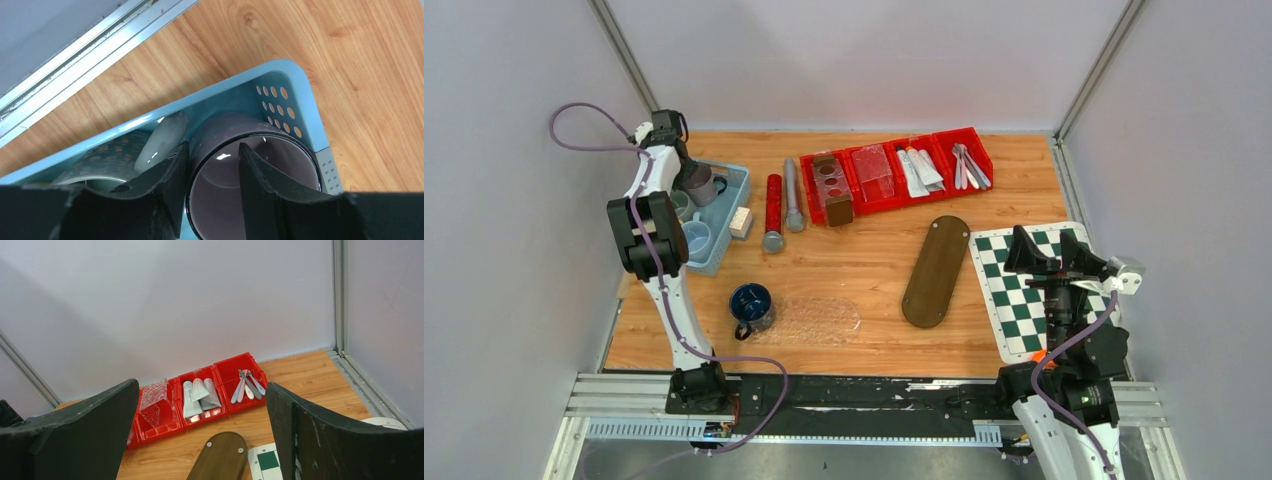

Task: Prepare toiletry sets of a toothbrush and toothpaste on the tray
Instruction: Pick up the cup from the storage box.

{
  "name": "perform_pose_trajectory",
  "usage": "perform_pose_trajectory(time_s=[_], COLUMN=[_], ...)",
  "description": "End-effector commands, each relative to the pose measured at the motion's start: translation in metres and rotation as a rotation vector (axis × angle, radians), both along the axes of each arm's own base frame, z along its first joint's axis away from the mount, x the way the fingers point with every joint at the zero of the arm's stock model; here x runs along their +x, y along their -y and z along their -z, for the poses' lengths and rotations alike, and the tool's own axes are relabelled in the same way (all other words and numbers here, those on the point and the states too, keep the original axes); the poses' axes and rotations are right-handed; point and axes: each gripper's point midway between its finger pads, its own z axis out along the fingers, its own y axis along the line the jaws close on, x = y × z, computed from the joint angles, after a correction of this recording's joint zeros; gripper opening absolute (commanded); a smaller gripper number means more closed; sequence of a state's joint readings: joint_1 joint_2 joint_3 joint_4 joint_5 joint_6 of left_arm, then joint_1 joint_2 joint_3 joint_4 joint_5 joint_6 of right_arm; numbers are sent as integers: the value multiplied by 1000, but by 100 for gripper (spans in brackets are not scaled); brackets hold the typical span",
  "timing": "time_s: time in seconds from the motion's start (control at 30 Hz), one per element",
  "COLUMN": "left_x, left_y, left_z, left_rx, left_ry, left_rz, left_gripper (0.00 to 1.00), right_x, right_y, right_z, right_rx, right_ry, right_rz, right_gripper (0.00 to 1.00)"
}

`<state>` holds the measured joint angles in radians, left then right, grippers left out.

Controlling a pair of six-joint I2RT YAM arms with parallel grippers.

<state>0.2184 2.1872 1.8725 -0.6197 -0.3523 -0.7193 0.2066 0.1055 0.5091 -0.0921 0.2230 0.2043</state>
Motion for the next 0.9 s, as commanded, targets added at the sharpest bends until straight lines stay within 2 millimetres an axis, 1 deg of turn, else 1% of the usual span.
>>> perform_pose_trajectory(time_s=[0.0, 0.07, 0.1, 0.13, 0.17, 0.2, 0.23, 0.27, 0.3, 0.4, 0.5, 0.6, 0.63, 0.67, 0.7, 0.73, 0.83, 0.87], left_x=[0, -1, 0, -1, 0, 0, 0, 1, 1, 2, 7, 7, 7, 6, 6, 4, 0, 1], left_y=[-10, -8, -8, -9, -8, -9, -9, -10, -10, -12, -9, -5, -4, -2, -1, 0, 7, 13], left_z=[8, 11, 11, 7, 4, -3, -8, -18, -23, -51, -76, -100, -104, -113, -117, -126, -145, -149], left_rx=[3, -4, -5, 1, 4, 17, 25, 41, 49, 92, 124, 153, 166, 179, 193, 206, 238, 230], left_ry=[-35, -45, -44, -43, -40, -33, -27, -14, -6, 27, 60, 92, 94, 108, 110, 123, 154, 172], left_rz=[12, 26, 31, 40, 48, 61, 68, 83, 92, 134, 213, 278, 306, 319, 347, 358, 436, 471], left_gripper=[48, 43, 38, 37, 31, 29, 24, 19, 17, 6, 0, 0, 0, 0, 0, 0, 0, 0], right_x=[2, 3, 3, 4, 4, 4, 4, 3, 3, 2, 1, 0, 0, -1, -1, -1, -3, -3], right_y=[-3, -3, -3, -3, -3, -3, -4, -4, -4, -4, -4, -6, -5, -5, -5, -5, -6, -6], right_z=[-3, -2, -2, -2, -2, -2, -2, -2, -3, -3, -4, -5, -6, -6, -6, -7, -8, -8], right_rx=[-17, -19, -19, -20, -20, -18, -19, -19, -18, -18, -18, -18, -17, -17, -16, -16, -15, -15], right_ry=[10, 8, 6, 6, 6, 6, 7, 9, 10, 14, 20, 25, 27, 28, 31, 32, 38, 38], right_rz=[-8, -7, -9, -9, -9, -10, -13, -13, -14, -14, -18, -26, -26, -26, -27, -26, -29, -30], right_gripper=[100, 100, 100, 100, 100, 100, 100, 100, 100, 100, 100, 100, 100, 100, 100, 100, 100, 100])
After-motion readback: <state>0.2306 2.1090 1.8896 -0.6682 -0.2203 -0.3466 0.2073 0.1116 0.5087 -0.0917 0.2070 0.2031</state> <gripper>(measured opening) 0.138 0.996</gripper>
